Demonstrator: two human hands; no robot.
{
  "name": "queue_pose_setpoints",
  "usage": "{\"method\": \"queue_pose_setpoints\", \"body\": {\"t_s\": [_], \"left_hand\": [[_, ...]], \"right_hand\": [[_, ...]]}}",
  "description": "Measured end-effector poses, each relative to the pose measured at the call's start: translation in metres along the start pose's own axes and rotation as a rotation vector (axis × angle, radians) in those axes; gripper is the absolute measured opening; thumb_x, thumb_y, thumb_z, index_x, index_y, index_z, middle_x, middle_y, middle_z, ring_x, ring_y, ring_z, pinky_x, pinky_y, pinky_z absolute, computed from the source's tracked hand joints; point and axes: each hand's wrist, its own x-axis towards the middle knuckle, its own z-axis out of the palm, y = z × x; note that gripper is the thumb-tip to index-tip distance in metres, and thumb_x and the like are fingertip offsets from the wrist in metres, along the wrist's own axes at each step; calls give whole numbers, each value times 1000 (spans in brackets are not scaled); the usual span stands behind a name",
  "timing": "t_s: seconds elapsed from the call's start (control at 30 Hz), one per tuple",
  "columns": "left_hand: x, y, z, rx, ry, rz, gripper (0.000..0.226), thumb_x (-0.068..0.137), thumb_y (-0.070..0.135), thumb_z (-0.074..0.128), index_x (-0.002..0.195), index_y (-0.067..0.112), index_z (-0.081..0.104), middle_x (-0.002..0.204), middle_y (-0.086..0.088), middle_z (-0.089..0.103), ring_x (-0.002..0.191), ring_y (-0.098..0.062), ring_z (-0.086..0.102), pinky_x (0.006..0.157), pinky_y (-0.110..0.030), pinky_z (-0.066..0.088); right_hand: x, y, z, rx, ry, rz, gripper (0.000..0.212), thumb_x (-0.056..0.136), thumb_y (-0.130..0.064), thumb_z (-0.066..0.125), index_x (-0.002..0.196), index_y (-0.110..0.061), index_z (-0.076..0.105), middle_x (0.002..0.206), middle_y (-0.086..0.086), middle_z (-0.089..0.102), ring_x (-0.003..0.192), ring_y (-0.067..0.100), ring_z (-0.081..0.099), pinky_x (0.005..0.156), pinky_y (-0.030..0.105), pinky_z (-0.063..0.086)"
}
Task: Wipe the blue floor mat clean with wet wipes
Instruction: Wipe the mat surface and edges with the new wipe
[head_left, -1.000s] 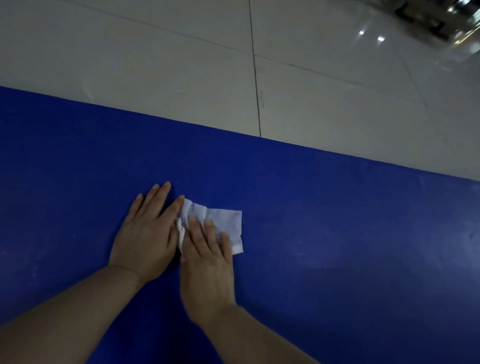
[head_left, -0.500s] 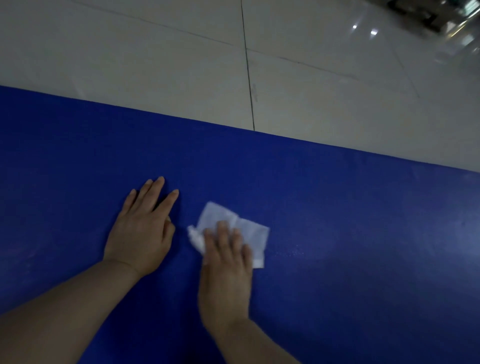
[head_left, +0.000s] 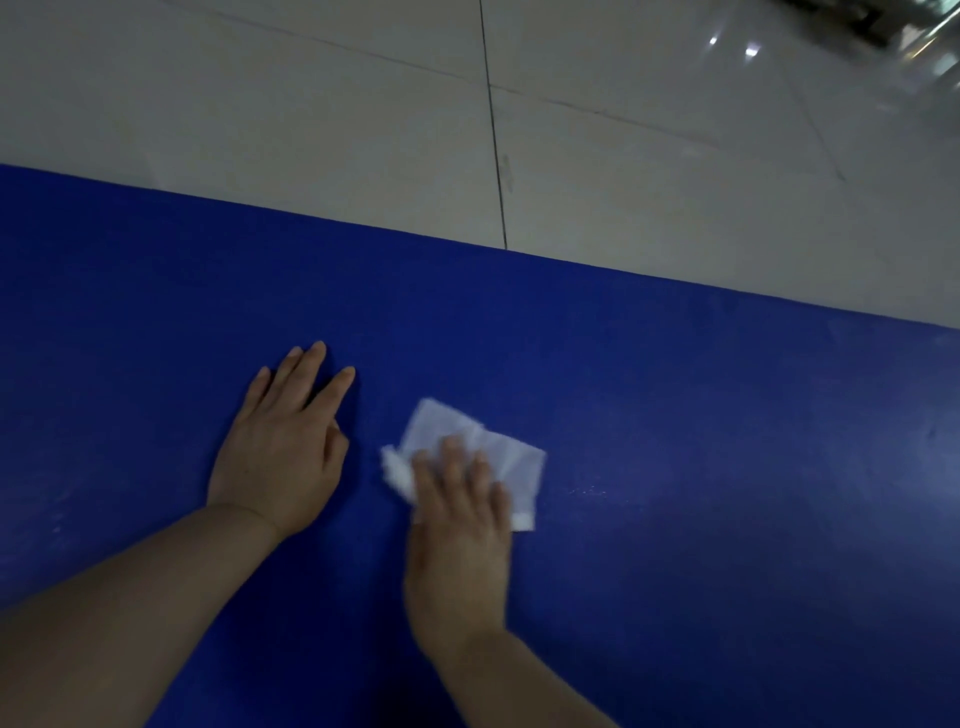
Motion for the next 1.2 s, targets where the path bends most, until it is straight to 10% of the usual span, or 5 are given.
{"method": "queue_pose_setpoints", "body": {"t_s": [0.13, 0.3, 0.63, 0.9, 1.2], "left_hand": [[0, -1, -2, -18, 12, 13, 56, 90, 24, 28, 142, 9, 43, 155, -15, 27, 143, -28, 23, 118, -35, 6], [-1, 0, -1, -28, 22, 12, 54, 93, 27, 27, 141, 10, 44, 154, -14, 29, 143, -28, 25, 118, -42, 13], [0, -3, -5, -171, 60, 8, 57, 89, 31, 26, 124, 2, 61, 145, -15, 43, 138, -25, 33, 117, -33, 9], [-78, 2, -11, -156, -21, 152, 53, 94, 48, 32, 116, 14, 66, 140, -8, 47, 133, -22, 41, 114, -51, 21], [-71, 2, -6, -93, -36, 146, 45, 86, 40, 41, 113, 14, 65, 138, -10, 50, 130, -23, 41, 111, -50, 22]], "right_hand": [[24, 4, -1, -33, -30, -195, 62, 78, -12, 61, 137, -22, 45, 147, 3, 43, 133, 26, 43, 106, 47, 36], [93, 76, -32, 33, -50, 526, 51, 99, -13, 32, 148, -23, 24, 159, 2, 13, 143, 26, 16, 113, 51, 19], [18, -1, -8, -50, -236, -291, 53, 94, -26, 23, 146, -31, 29, 158, -7, 19, 146, 21, 13, 114, 44, 5], [16, 74, -39, 27, -94, 304, 54, 99, -12, 32, 148, -34, 25, 158, -9, 13, 145, 16, 9, 118, 45, 10], [-29, 7, -7, -62, -151, -194, 58, 79, -21, 48, 137, -28, 43, 148, -3, 42, 135, 20, 41, 106, 49, 37]]}}
